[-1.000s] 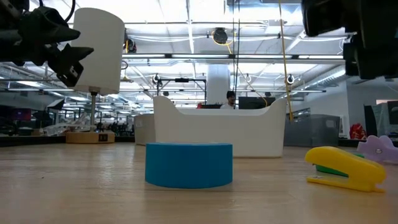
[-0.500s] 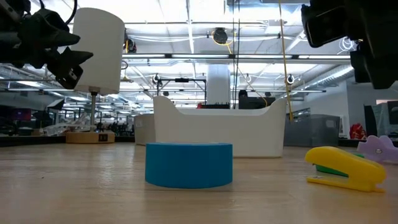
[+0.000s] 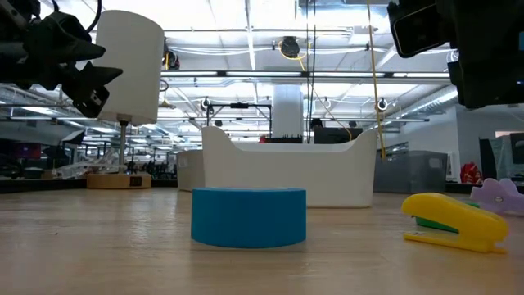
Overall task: Pick and place Stapler, Stapler remover, tape
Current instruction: Put the green stapler into the gray bin
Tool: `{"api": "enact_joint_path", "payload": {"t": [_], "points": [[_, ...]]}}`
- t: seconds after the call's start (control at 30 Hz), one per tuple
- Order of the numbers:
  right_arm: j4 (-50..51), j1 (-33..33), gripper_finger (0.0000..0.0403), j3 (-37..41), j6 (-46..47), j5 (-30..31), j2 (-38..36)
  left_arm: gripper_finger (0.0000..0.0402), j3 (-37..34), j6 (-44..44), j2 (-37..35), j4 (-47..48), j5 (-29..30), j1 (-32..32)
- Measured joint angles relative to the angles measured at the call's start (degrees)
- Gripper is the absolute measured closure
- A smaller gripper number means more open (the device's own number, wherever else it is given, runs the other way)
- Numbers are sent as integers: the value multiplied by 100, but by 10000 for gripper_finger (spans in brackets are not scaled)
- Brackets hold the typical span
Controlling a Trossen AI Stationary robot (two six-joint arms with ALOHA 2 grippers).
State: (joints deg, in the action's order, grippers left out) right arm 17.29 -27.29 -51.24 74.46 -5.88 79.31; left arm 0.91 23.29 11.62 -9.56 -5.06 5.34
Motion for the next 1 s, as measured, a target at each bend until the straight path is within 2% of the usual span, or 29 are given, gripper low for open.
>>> {"api": "enact_joint_path", "payload": {"t": [0.5,0.67,0.8,1.0], "points": [[-434,122,218,4,738,29,28,245,0,-24,0,50,0,0],[-1082,210,206,11,807,-63,473,245,0,-2,0,52,-18,-1],[-1790,294,204,6,1192,-465,942,245,0,65,0,57,-140,-1],[-1996,367,204,7,1444,-620,1127,245,0,116,0,87,-254,0]]}}
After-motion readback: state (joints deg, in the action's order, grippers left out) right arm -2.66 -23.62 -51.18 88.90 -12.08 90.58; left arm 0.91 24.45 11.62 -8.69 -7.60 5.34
